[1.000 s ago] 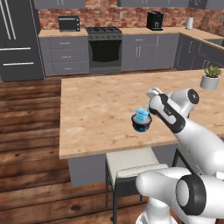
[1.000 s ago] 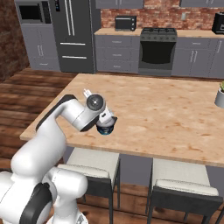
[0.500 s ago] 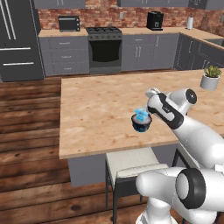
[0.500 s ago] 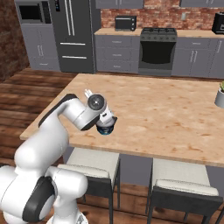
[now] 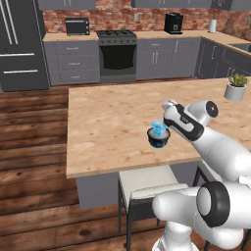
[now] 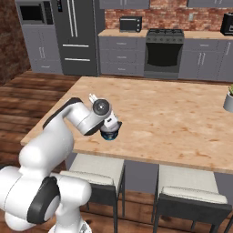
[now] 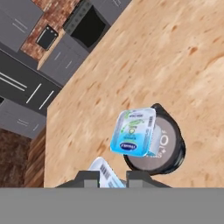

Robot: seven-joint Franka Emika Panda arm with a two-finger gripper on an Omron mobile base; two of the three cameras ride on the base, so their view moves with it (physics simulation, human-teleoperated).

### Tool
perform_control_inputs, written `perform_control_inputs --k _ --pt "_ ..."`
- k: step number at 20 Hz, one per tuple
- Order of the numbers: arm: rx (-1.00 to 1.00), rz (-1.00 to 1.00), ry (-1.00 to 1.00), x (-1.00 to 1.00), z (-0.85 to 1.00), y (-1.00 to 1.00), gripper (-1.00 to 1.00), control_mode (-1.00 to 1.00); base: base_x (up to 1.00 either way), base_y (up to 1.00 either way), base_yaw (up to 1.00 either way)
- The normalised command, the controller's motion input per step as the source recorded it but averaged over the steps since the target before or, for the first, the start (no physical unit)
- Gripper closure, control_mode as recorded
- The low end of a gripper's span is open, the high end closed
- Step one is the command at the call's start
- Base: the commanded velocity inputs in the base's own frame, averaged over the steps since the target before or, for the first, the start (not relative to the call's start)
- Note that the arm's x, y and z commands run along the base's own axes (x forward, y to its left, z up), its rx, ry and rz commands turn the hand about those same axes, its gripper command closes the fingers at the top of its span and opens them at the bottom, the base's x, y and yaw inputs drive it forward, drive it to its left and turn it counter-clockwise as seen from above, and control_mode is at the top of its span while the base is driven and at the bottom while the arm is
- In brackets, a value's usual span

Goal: Stack the yogurt containers by placing the smaller containers on top of the larger containers.

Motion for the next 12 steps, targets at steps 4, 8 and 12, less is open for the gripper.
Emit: perform_control_inputs --k 4,8,12 --pt "0.00 0.00 0.00 0.09 -0.02 -0.07 1.00 -1.00 0.00 0.00 0.00" --pt "0.00 0.00 0.00 0.07 0.00 -0.10 1.00 -1.00 0.00 0.00 0.00" --pt "0.00 0.00 0.00 0.06 0.00 -0.10 1.00 -1.00 0.00 0.00 0.00"
